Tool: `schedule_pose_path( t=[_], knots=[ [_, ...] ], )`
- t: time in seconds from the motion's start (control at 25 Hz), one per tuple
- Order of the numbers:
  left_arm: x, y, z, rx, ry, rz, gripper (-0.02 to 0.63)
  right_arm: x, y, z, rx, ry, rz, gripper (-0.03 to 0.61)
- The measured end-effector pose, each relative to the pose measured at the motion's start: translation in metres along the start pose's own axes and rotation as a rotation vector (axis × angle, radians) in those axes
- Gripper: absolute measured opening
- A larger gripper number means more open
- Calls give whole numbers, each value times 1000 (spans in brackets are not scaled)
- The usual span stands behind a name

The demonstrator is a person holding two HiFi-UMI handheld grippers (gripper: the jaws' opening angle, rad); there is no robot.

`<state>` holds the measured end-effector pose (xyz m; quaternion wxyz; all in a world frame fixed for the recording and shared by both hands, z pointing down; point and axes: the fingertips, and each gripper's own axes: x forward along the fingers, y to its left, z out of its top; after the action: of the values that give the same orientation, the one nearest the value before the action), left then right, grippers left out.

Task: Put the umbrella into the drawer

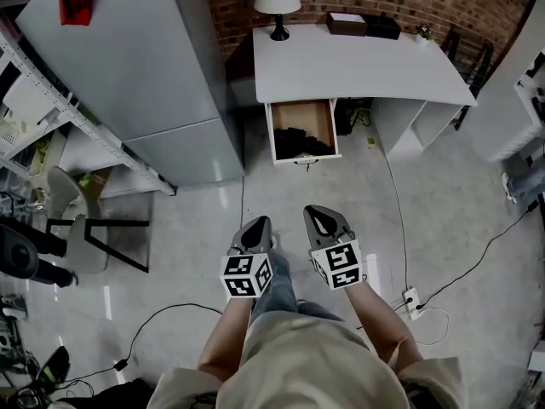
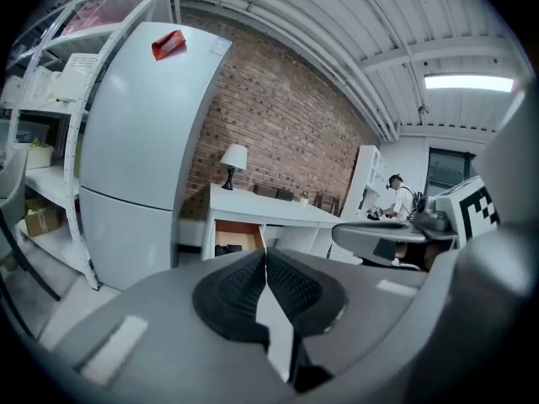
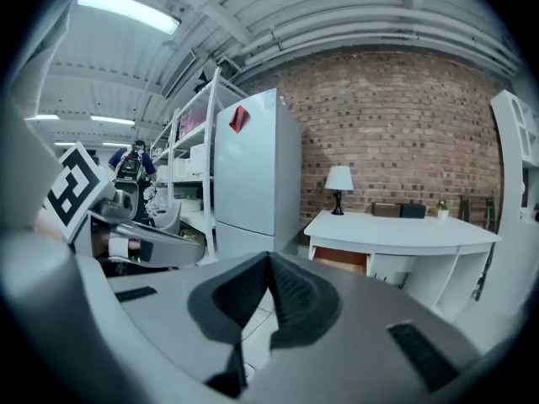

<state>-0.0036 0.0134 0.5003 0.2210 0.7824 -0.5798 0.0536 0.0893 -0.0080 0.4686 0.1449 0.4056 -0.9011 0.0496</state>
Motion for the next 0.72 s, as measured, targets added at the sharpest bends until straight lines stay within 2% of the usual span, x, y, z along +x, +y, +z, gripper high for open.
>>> schedule_pose_path(
  t=[0.2, 0.36, 0.72],
  knots=[
    [-50, -41, -7, 1, -7, -10, 12, -60, 24, 3, 30, -24, 9, 3],
    [-83, -70, -4, 32, -10, -32, 12, -97, 34, 18, 26, -51, 9, 3],
    [-126, -93, -4, 49, -50, -42, 12, -147, 54, 30, 0, -103, 5, 3]
  ],
)
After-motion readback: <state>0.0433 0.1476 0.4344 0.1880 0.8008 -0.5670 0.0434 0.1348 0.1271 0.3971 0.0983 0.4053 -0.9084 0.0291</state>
